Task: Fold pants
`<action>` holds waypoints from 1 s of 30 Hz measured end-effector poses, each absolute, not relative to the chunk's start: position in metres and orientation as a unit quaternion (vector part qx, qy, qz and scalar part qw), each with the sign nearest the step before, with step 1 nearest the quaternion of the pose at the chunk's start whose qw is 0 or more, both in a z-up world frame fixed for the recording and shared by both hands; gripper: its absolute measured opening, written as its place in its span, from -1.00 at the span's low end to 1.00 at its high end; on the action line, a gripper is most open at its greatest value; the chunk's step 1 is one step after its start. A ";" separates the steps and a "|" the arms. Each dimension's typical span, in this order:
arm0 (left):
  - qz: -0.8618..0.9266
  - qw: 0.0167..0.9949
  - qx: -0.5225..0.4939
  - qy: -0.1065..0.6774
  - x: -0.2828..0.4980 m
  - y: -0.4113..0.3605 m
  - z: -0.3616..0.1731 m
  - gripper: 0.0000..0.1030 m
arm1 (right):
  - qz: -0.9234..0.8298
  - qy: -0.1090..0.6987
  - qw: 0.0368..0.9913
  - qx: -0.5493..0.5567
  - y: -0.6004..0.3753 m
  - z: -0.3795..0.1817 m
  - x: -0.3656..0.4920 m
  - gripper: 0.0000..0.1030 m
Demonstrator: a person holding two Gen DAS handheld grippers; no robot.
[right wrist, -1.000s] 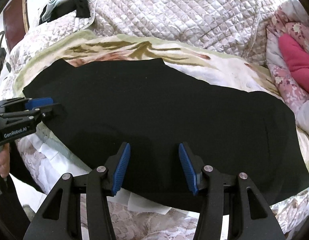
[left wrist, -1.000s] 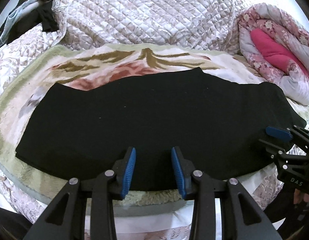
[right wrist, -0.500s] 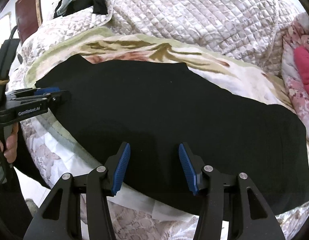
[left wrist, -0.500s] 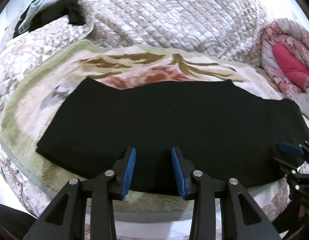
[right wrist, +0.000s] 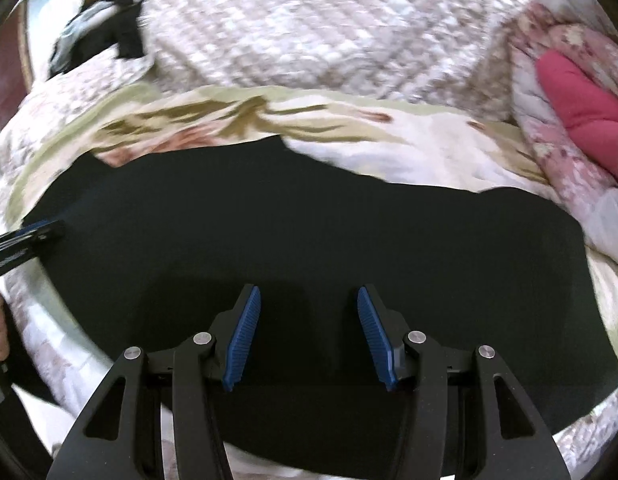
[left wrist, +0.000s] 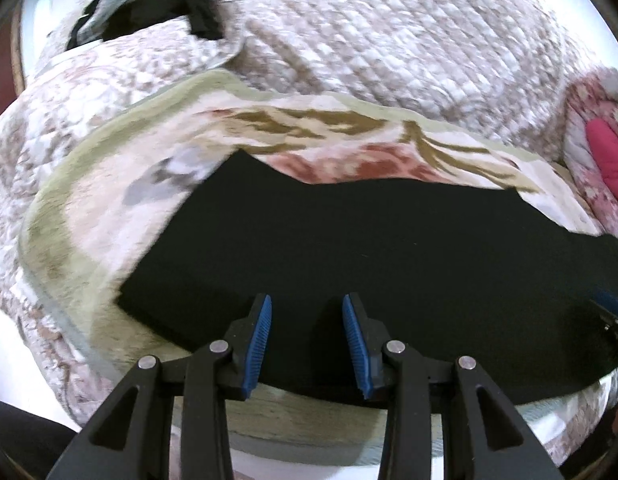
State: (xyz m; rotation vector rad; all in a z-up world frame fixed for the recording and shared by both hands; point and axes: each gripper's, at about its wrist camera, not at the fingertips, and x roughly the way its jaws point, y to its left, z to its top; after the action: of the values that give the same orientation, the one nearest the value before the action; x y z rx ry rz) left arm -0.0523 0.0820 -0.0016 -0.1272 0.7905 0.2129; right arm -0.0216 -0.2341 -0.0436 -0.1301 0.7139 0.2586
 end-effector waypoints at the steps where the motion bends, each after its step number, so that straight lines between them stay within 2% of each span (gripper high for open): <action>1: 0.113 0.914 -0.067 0.384 -0.053 0.087 -0.001 -0.23 | 0.120 0.348 0.928 -0.061 -0.236 -0.043 -0.020 0.00; 7: 0.131 0.911 -0.080 0.384 -0.057 0.100 0.000 -0.23 | 0.139 0.342 0.927 -0.071 -0.227 -0.038 -0.028 0.00; 20: 0.055 0.915 -0.052 0.397 -0.079 0.063 0.004 -0.06 | 0.234 0.337 0.905 -0.114 -0.188 -0.048 -0.065 0.00; 30: 0.099 0.907 -0.087 0.399 -0.086 0.090 0.003 -0.06 | 0.176 0.346 0.917 -0.093 -0.212 -0.049 -0.057 0.00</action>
State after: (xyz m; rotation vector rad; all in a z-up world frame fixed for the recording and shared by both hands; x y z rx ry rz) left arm -0.0859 0.0904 0.0031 -0.1795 0.8243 0.2040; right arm -0.0570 -0.2121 -0.0488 -0.1913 0.7128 0.3618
